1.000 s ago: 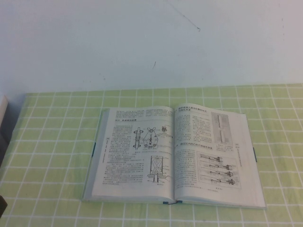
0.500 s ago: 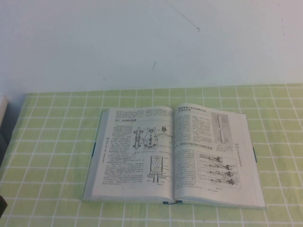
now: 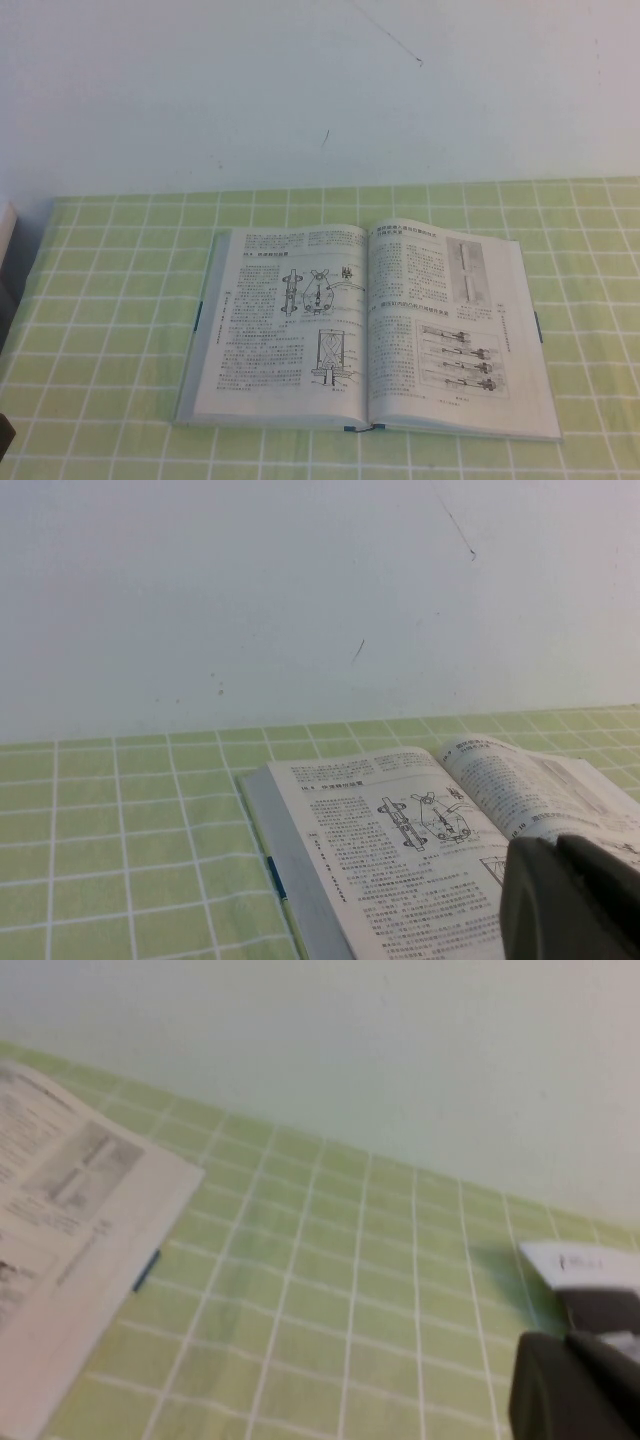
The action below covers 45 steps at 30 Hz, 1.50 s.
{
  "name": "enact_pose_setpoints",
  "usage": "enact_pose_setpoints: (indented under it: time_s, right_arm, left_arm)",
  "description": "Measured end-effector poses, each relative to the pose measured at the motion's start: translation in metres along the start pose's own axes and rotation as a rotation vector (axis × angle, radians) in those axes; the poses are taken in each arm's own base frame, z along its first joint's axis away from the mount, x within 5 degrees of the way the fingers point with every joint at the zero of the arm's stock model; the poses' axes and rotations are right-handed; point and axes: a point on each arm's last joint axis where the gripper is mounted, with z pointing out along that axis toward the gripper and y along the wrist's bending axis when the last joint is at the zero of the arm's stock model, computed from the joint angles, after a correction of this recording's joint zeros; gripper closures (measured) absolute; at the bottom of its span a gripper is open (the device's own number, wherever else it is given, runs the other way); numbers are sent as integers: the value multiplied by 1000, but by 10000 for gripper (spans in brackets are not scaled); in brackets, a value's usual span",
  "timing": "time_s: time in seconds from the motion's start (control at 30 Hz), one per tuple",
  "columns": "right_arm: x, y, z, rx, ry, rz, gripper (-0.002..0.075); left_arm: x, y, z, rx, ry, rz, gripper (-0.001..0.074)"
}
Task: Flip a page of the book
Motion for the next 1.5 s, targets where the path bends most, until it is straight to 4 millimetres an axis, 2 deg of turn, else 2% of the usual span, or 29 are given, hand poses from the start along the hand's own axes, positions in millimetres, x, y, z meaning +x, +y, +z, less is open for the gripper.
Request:
enact_pose_setpoints:
  time_s: [0.2,0.33,1.5]
  right_arm:
    - [44,7,-1,60,98,42,729]
    - [54,9,-4,58,135,51,729]
    - [55,9,-6,59,143,52,729]
  left_arm:
    - [0,0,0,0,0,0,738]
    - [0,0,0,0,0,0,738]
    - [-1,0,0,0,-11,19,738]
